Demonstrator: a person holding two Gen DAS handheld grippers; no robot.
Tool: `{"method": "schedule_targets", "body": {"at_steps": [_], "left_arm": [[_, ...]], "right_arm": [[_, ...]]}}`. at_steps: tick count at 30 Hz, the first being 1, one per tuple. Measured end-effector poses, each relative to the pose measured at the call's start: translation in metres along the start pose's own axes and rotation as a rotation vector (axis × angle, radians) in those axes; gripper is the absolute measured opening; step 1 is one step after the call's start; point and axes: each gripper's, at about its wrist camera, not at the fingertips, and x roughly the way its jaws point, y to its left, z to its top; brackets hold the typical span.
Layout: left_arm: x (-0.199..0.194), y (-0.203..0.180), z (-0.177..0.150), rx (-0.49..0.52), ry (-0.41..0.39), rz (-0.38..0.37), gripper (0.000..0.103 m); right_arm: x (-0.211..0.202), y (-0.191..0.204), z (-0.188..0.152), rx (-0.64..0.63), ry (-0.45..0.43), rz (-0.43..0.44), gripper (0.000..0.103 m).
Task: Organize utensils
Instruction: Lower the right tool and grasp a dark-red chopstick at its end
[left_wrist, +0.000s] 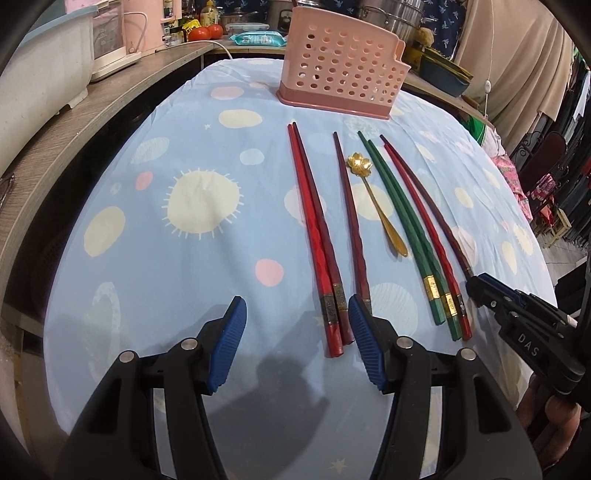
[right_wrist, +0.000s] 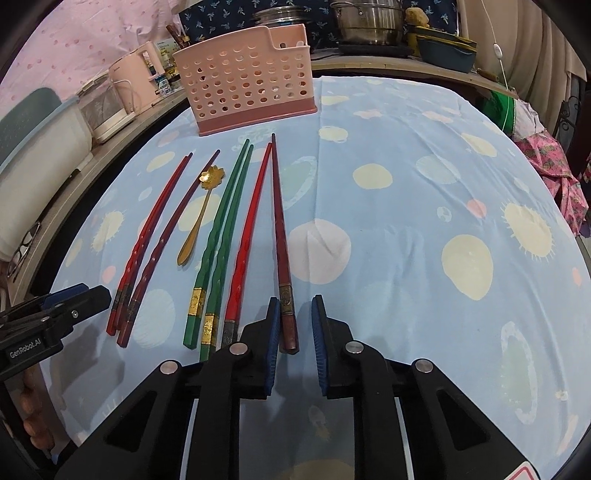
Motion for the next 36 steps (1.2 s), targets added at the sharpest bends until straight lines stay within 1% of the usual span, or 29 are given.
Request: {"method": "schedule_targets", "body": {"at_steps": [6,15,21,26,33,36], "left_arm": [[0.004,0.002,-0.002,-0.008,0.007,0.012,0.054],[0.006,0.0,-0.005,0.012,-0.002,0.03,0.054],[0.004,0.004,-0.007,0.002,-0.01,0.025,0.048],[0.003,0.009,-0.008,-0.018,-0.013,0.017,0.04],[0.001,0.013,-0.009,-0.032,-0.015,0.007,0.035],[0.001,0.012,-0.009,-0.03,-0.012,0.004,0.031]], "right_arm": [[0.0,-0.001,0.0,0.003,-0.001,0.003,0.016],[0.0,-0.001,0.0,0.002,-0.001,0.002,0.016],[0.0,-0.001,-0.001,0.002,-0.001,0.004,0.016],[-0.001,-0.001,-0.001,0.002,-0.002,0.006,0.015],[-0.001,-0.001,-0.002,0.003,-0.004,0.006,0.015],[-0.001,-0.001,-0.002,0.002,-0.004,0.006,0.014]]}}
